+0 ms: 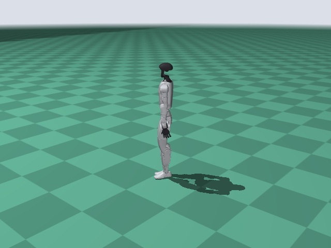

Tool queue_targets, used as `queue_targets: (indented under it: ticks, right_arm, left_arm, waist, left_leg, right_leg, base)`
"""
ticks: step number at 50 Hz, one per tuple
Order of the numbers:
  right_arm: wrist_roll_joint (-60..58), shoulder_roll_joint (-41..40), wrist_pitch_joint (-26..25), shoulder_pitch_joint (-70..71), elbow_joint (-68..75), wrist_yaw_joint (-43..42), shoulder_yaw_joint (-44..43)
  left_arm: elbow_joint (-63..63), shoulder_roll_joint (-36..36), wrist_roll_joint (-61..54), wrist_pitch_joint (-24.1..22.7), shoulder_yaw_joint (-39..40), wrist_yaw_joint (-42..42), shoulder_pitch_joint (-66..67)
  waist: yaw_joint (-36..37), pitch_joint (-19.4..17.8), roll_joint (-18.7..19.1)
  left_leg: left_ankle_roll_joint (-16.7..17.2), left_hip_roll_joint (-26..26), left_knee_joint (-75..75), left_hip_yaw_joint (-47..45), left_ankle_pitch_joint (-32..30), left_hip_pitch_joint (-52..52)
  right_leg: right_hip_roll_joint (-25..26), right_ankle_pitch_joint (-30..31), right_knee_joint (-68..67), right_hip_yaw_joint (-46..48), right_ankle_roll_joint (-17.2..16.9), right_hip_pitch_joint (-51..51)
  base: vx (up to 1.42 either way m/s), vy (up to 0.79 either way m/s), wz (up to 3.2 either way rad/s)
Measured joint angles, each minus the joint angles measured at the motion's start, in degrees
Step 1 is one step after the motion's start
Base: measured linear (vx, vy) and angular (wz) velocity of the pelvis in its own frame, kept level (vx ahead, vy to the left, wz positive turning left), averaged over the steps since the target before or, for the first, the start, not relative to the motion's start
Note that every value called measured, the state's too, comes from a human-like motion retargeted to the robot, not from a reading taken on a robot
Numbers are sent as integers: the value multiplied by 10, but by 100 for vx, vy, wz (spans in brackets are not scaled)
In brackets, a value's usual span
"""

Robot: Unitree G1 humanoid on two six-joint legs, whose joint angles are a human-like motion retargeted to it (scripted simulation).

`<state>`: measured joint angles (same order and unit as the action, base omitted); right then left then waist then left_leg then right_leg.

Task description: In place motions

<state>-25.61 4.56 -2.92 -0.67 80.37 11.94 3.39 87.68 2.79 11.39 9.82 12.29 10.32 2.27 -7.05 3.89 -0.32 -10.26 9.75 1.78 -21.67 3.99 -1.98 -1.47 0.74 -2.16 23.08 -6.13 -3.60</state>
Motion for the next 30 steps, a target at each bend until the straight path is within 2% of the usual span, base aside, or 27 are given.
queue_targets:
  ticks: [8,30]
  right_arm:
    - [-3,-9,-9,7,-10,39,4]
    - [2,5,-20,-2,36,27,-13]
  left_arm:
    - [29,-1,40,16,-19,10,-8]
    - [-5,-1,30,6,-18,19,-13]
  waist:
    - [-16,5,18]
    - [-8,23,19]
  left_leg:
    - [1,-9,-9,20,2,8]
    - [2,-10,-5,26,9,21]
  right_leg:
    - [10,-15,-3,15,11,18]
    - [17,-19,2,21,22,27]
  base:
    - [12,-1,33]
    - [3,0,0]
